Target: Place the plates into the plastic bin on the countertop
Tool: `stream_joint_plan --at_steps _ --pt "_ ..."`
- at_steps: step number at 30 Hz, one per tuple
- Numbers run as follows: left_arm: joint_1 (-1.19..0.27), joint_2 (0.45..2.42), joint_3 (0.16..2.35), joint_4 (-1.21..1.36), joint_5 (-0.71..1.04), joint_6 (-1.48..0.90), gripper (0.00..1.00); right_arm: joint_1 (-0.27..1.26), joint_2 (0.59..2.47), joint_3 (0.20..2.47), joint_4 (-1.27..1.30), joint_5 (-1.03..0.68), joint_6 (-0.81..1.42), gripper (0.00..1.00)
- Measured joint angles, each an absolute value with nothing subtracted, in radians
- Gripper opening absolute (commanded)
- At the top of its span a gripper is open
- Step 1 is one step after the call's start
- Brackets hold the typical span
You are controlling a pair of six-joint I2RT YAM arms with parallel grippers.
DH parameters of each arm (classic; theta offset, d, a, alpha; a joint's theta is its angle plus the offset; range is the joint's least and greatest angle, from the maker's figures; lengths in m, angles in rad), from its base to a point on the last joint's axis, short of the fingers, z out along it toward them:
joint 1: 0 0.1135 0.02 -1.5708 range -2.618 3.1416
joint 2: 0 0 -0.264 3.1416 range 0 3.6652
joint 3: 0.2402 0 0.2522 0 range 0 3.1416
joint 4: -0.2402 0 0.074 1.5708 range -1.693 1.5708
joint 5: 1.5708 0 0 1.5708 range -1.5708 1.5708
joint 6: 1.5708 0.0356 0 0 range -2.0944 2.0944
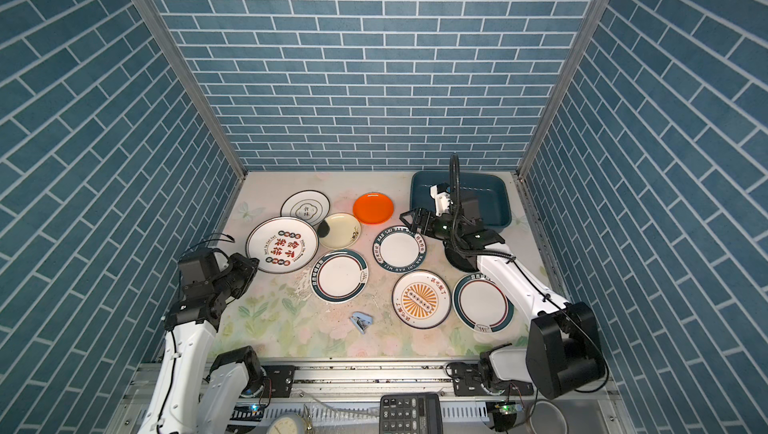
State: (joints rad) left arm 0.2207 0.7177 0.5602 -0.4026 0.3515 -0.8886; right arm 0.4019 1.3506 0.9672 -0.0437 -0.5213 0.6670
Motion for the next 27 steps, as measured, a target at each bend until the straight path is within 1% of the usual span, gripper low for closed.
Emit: stream_joint_plan --at_steps 4,8,12,17,22,27 --pt "0.097 0.764 0.63 -0.376 0.319 -0.912 0.0 0.456 1.411 0.997 -0.01 -0.513 0.688 0.84" --pt "0.002 0.844 0.703 -0.33 0.3 -0.92 0.0 0.503 1.448 1.002 0.036 -0.512 0.719 0.83" --pt "-0.091 0.905 0.719 -0.258 0.285 -0.927 0.0 0.546 1.449 1.002 0.081 -0.51 0.729 0.83" --pt "-0.206 0.979 0.719 -0.187 0.27 -0.928 0.0 0.579 1.449 1.001 0.107 -0.5 0.73 0.77" --pt "-0.284 1.033 0.721 -0.113 0.266 -0.928 0.0 0.589 1.449 1.001 0.119 -0.487 0.73 0.73" --pt "-0.327 1.076 0.754 -0.077 0.266 -0.928 0.0 0.591 1.449 1.001 0.12 -0.475 0.736 0.74"
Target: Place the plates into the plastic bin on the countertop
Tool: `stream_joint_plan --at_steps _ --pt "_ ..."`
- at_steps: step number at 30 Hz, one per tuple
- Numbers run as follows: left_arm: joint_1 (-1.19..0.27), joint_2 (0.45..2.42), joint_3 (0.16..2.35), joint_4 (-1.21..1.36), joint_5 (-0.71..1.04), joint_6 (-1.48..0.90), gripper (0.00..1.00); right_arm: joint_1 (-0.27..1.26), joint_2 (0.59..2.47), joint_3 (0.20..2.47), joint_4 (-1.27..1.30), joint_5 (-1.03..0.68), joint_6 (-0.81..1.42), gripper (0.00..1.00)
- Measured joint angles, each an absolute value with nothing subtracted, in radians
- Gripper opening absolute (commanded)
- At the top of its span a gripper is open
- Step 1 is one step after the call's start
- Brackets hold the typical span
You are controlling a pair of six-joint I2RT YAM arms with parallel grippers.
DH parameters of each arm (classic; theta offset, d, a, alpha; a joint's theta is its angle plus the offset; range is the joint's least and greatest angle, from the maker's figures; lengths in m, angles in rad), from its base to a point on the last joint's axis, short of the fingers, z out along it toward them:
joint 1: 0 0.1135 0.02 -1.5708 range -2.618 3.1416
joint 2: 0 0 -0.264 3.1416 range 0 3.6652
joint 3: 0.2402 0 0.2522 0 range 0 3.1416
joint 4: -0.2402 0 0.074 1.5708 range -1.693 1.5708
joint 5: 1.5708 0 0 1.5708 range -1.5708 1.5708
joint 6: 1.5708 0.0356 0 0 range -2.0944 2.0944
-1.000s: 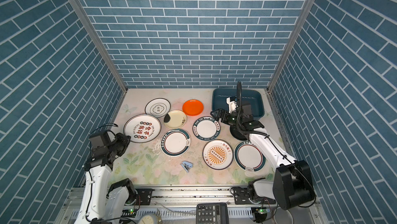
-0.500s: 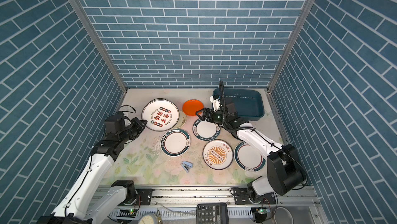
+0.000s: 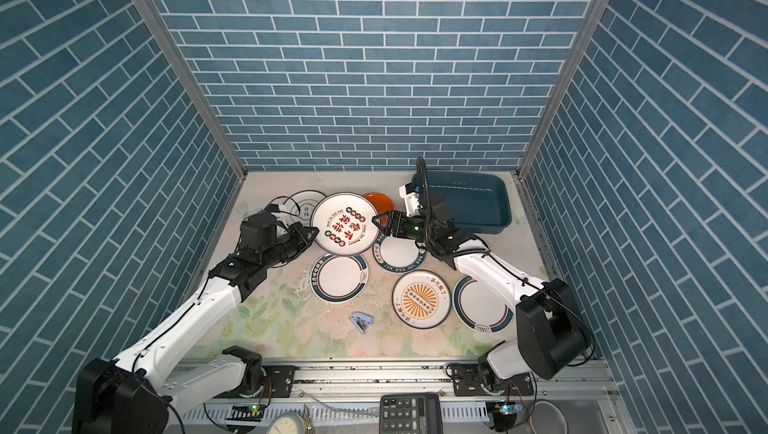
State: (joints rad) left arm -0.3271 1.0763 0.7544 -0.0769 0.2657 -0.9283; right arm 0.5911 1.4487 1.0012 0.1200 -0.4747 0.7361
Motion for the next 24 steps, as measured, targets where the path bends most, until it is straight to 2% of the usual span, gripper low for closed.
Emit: stream_joint_plan --at_steps 3,5,9,14,18,22,24 --pt "-0.343 1.076 0.78 -0.06 0.266 -0.928 0.0 0.591 1.449 1.001 0.12 -0.47 0.736 0.74" --pt "-0.349 1.076 0.791 -0.039 0.267 -0.931 0.0 0.591 1.449 1.001 0.12 -0.466 0.736 0.67" --pt "-0.355 1.077 0.793 -0.009 0.276 -0.946 0.0 0.591 1.449 1.001 0.12 -0.463 0.738 0.65" --pt "-0.373 1.096 0.793 0.019 0.293 -0.955 0.0 0.591 1.449 1.001 0.12 -0.456 0.752 0.53" --pt "-0.377 1.106 0.793 0.024 0.301 -0.957 0.0 0.591 1.449 1.001 0.121 -0.452 0.76 0.33" --pt "-0.378 1.11 0.793 0.024 0.304 -0.958 0.0 0.592 1.449 0.999 0.132 -0.448 0.768 0.26" --pt "-0.378 1.11 0.793 0.024 0.305 -0.958 0.0 0.592 1.449 0.997 0.143 -0.445 0.773 0.19"
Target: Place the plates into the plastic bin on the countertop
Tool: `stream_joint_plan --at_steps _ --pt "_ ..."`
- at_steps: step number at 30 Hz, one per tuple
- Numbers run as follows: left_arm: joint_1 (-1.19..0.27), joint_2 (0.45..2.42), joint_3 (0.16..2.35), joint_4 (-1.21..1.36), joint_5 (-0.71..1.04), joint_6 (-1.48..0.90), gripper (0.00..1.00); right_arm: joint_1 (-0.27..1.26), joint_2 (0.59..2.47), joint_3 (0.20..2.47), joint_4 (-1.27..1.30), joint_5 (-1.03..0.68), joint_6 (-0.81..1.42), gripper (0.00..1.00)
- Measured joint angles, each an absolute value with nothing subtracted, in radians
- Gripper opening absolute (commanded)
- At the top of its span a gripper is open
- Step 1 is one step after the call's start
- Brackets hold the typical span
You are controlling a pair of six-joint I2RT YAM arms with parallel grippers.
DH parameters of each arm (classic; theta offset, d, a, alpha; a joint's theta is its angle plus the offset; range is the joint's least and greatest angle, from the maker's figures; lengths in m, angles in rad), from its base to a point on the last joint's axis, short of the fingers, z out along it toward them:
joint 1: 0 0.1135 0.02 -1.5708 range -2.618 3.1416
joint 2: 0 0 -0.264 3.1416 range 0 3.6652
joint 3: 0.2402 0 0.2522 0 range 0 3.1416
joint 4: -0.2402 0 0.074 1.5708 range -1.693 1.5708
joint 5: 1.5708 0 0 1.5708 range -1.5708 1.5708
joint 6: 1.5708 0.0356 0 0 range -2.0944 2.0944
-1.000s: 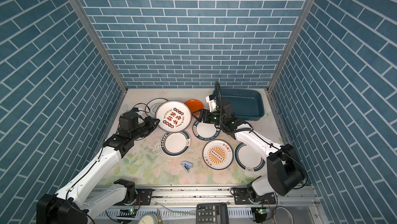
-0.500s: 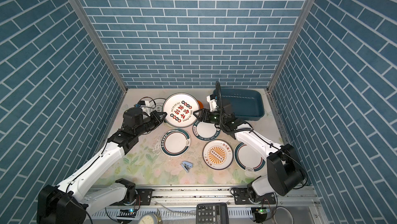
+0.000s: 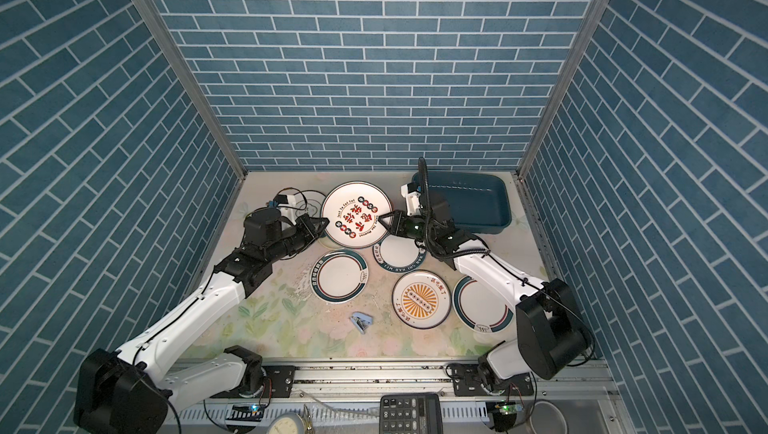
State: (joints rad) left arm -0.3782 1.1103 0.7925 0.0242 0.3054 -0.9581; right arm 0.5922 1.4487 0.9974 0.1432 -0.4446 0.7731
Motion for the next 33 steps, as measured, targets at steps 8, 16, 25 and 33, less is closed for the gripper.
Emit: stream_joint_plan --at_steps 8,16,25,33 --pt "-0.377 1.111 0.793 0.025 0.308 -0.955 0.25 0.581 1.448 0.998 0.204 -0.447 0.91 0.0" --pt "-0.379 1.107 0.817 0.0 0.29 -0.929 0.99 0.589 1.448 0.983 0.168 -0.393 0.847 0.0" --pt "-0.378 1.094 0.941 -0.143 0.197 -0.858 1.0 0.495 1.448 1.044 0.005 -0.336 0.829 0.0" --pt "-0.364 1.094 1.105 -0.326 0.087 -0.777 1.0 0.271 1.441 1.171 -0.16 -0.312 0.822 0.0"
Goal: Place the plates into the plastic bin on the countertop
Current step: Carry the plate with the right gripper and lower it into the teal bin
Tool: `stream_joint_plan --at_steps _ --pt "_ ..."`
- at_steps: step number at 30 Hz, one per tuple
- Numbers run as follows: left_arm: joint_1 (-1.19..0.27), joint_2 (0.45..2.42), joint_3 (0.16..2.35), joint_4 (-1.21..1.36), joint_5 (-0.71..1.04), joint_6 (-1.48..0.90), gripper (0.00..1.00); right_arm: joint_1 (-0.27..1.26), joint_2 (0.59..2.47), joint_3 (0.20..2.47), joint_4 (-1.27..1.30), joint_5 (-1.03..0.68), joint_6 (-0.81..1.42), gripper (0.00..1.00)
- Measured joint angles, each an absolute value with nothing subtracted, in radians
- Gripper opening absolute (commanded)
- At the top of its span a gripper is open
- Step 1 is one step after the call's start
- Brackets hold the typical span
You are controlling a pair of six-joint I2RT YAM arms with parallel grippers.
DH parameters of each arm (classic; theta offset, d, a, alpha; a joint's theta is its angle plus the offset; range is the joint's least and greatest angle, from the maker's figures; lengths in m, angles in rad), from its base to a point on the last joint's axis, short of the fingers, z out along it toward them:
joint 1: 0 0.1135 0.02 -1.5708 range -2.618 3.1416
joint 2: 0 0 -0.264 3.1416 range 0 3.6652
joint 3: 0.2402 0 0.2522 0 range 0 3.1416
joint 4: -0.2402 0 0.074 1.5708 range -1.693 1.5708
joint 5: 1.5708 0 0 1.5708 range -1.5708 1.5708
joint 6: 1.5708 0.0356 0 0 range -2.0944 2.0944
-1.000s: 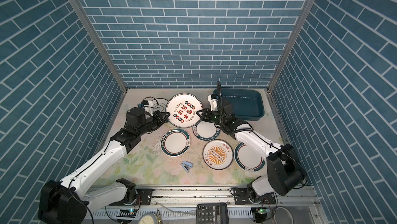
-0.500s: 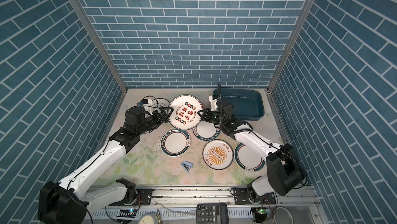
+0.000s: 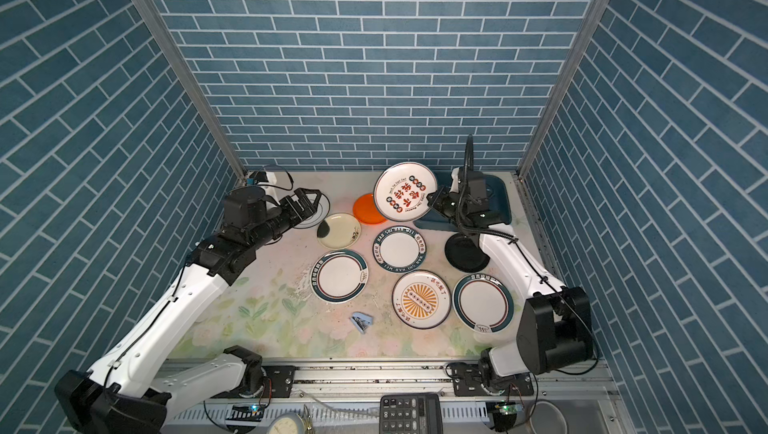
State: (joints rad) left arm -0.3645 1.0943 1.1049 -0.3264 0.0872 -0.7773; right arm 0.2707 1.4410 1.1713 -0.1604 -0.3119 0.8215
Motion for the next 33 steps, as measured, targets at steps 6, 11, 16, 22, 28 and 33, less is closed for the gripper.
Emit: stream_joint_plan --at_steps 6,11,16,22,28,33 --pt "-0.348 1.088 1.089 -0.413 0.037 -0.725 1.0 0.192 1.438 1.209 -0.261 -0.245 0.746 0.0" --pt "-0.346 1.013 0.884 -0.309 0.038 -0.74 0.99 0.15 1.439 1.156 -0.238 -0.199 0.693 0.0" --pt "-0.346 0.992 0.81 -0.262 0.054 -0.751 0.99 0.121 1.466 1.137 -0.216 -0.175 0.671 0.0" --pt "-0.346 0.987 0.878 -0.256 0.152 -0.747 1.0 0.101 1.553 1.198 -0.235 -0.091 0.585 0.0" --pt "-0.347 0.904 0.862 -0.286 0.187 -0.76 1.0 0.084 1.654 1.267 -0.231 -0.042 0.533 0.0" --pt "-0.347 0.829 0.837 -0.31 0.173 -0.763 0.99 0.058 1.779 1.349 -0.231 -0.054 0.533 0.0"
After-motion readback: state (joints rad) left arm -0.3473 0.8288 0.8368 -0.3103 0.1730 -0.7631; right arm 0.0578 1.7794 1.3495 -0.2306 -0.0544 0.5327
